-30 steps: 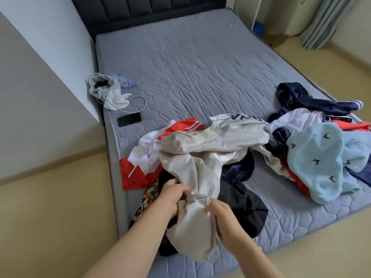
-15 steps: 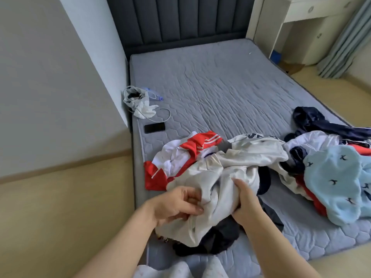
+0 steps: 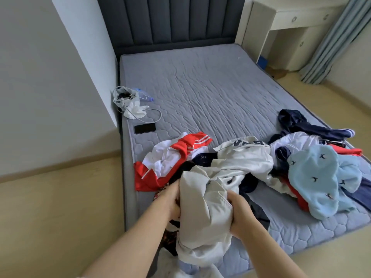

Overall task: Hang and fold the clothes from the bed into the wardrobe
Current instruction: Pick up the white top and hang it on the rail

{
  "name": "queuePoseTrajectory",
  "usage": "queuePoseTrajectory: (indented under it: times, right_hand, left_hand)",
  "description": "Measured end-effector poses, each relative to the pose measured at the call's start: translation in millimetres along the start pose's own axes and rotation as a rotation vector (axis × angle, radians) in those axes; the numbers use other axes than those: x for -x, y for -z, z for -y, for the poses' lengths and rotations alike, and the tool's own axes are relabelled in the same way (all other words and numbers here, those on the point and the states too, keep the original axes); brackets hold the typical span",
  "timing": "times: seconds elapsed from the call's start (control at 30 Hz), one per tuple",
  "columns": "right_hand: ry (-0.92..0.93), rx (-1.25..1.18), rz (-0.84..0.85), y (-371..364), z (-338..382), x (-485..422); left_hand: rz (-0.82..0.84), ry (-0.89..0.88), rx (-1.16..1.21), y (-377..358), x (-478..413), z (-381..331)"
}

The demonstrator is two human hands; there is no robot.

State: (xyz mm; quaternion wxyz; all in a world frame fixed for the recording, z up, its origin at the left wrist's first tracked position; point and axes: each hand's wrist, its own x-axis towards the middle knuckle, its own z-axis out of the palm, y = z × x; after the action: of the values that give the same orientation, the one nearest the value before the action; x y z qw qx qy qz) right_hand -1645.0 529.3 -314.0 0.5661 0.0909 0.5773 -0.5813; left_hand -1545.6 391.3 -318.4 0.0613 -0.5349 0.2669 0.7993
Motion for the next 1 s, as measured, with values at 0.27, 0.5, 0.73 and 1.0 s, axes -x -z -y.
queuePoseTrajectory:
  times: [0.27, 0.5, 0.73, 1.0]
  right_hand:
    - [0.068, -0.152, -0.154, 33, 8, 7]
    - [0.190, -0.183, -0.084, 12, 38, 5]
    - [0.220, -0.069, -0.116, -14, 48, -2]
    - [0.250, 0.270, 0.083, -24, 37, 9]
  left_hand:
    - [0.196, -0.179, 0.010, -41, 13, -17]
    - [0.347, -0.486, -0.465, -45, 47, -30]
    - [0.040, -0.601, -0.355, -29, 58, -52]
    - [0.009, -0.223, -0.324, -15, 22, -32]
